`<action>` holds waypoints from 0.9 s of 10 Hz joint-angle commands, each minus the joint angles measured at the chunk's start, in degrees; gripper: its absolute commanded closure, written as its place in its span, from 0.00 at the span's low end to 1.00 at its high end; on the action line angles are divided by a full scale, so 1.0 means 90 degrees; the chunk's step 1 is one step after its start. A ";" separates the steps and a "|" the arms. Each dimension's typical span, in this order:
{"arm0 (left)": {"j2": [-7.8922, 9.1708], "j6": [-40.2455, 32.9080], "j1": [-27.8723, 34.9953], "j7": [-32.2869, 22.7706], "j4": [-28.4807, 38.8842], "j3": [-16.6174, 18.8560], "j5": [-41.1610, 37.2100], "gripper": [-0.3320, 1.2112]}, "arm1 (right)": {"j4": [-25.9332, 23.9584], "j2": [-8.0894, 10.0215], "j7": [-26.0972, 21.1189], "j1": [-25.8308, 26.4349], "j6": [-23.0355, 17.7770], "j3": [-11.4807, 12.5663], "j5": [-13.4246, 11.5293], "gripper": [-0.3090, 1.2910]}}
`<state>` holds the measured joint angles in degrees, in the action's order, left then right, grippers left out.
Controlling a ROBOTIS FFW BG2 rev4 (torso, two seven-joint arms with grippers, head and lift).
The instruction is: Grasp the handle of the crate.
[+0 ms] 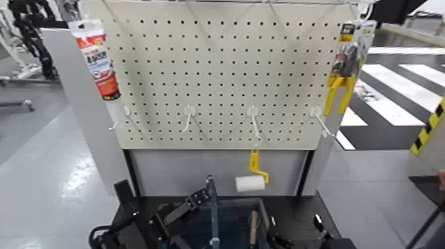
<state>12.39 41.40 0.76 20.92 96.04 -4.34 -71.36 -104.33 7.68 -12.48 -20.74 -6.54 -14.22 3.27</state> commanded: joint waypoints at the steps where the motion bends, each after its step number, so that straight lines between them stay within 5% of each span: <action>1: 0.0059 0.0615 -0.0455 0.0361 -0.0730 -0.0231 -0.0734 0.31 | 0.0039 -0.0014 0.0000 0.0010 -0.0045 -0.0002 0.0017 0.28; 6: 0.0235 0.0986 -0.1080 0.0908 -0.1628 -0.0660 -0.1281 0.39 | 0.0069 -0.0004 0.0000 0.0039 -0.0104 -0.0022 0.0037 0.28; 8: 0.0274 0.1152 -0.1188 0.0898 -0.1745 -0.0690 -0.1329 0.80 | 0.0098 0.0006 0.0000 0.0059 -0.0133 -0.0032 0.0057 0.28; 9: 0.0284 0.1172 -0.1188 0.0898 -0.1785 -0.0680 -0.1368 0.84 | 0.0108 0.0016 0.0000 0.0068 -0.0153 -0.0042 0.0066 0.28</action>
<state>14.89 51.79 -9.87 29.00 80.23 -10.51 -83.47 -103.44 7.76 -12.48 -20.16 -7.82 -14.53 3.78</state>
